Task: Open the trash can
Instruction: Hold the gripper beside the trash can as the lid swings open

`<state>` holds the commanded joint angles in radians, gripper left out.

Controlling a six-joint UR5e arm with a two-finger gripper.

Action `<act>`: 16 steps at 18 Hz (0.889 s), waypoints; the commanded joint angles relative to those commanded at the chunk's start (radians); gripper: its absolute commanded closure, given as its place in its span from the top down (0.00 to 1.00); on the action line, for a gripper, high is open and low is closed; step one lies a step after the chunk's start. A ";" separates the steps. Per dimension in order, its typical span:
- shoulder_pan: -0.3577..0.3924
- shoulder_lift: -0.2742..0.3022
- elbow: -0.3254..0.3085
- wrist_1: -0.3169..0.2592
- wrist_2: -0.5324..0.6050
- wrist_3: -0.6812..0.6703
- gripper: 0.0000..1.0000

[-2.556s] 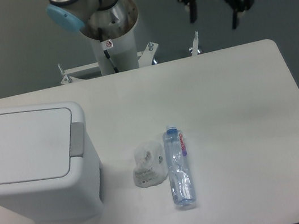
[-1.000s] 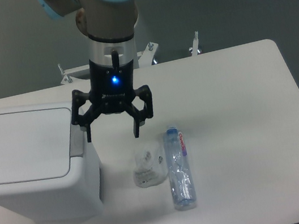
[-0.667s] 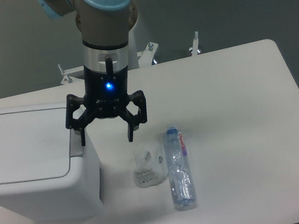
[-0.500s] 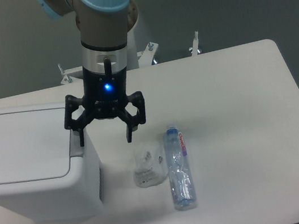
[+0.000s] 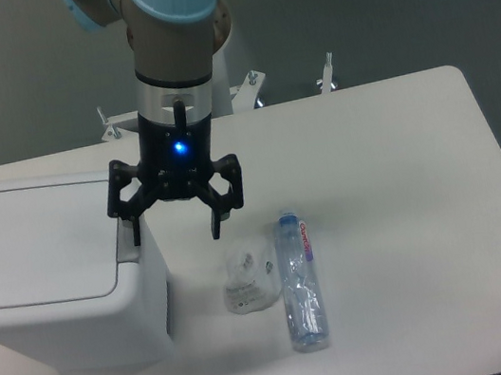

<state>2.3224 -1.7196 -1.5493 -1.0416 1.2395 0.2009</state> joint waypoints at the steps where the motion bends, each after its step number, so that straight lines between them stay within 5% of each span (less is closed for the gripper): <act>1: 0.000 0.002 -0.008 0.000 0.000 0.002 1.00; 13: 0.000 0.003 -0.017 0.000 0.000 0.002 1.00; 16: 0.000 0.000 0.036 0.005 0.003 0.012 1.00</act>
<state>2.3224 -1.7196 -1.5129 -1.0370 1.2425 0.2132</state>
